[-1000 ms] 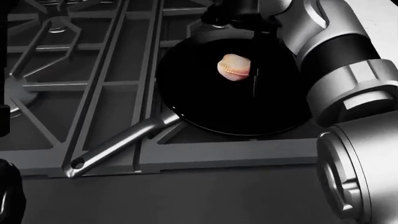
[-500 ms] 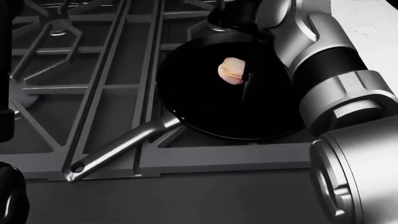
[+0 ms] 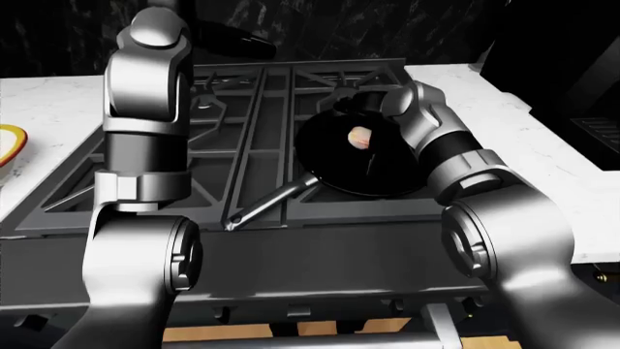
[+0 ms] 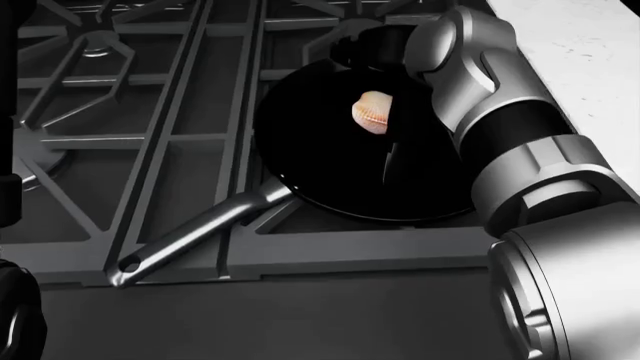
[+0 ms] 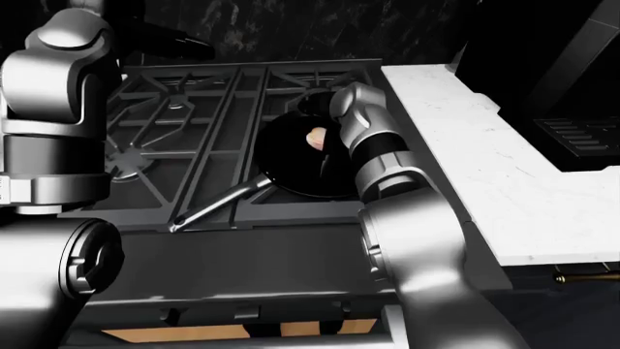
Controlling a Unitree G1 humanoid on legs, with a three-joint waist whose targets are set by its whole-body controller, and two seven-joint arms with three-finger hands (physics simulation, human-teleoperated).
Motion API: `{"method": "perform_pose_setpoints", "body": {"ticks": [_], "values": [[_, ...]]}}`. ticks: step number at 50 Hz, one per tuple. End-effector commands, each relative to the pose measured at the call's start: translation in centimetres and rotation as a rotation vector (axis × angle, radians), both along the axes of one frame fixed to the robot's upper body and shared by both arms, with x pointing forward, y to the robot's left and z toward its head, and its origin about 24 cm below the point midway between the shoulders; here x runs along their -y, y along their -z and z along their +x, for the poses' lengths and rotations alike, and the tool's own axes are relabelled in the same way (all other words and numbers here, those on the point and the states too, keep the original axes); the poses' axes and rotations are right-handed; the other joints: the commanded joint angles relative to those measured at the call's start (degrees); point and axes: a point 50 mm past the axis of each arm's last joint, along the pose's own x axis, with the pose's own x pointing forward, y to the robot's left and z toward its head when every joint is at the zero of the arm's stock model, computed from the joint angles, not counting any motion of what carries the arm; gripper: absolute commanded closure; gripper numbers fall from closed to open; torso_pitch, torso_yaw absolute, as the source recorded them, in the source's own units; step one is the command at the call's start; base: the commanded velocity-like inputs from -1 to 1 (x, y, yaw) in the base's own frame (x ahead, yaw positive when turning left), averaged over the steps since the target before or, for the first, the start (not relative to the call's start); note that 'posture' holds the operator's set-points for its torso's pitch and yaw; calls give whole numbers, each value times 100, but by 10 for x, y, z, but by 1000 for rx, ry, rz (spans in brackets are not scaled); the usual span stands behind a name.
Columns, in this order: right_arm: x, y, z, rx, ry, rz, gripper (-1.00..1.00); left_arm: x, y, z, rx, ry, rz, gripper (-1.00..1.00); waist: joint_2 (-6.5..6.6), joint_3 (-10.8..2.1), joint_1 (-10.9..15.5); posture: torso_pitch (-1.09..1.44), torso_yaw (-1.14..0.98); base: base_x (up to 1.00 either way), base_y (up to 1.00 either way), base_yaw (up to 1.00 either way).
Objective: Pick the scallop from the pan and place it in the bowl.
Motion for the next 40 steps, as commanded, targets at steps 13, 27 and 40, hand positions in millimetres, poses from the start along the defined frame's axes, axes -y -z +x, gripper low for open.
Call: {"method": "perform_pose_setpoints", "body": {"ticks": [13, 27, 40], "values": [[-3, -22, 1, 69, -16, -2, -100, 3, -26, -10, 106, 6, 6, -100, 5, -203, 3, 0, 0, 0, 0, 0], [-4, -21, 0, 60, -19, -9, -10, 5, -26, -12, 108, 13, 9, -100, -11, -212, 5, 0, 0, 0, 0, 0], [-5, -21, 0, 58, -24, -13, 19, 5, -30, -14, 117, 18, 10, -100, -27, -235, 11, 0, 0, 0, 0, 0]]}}
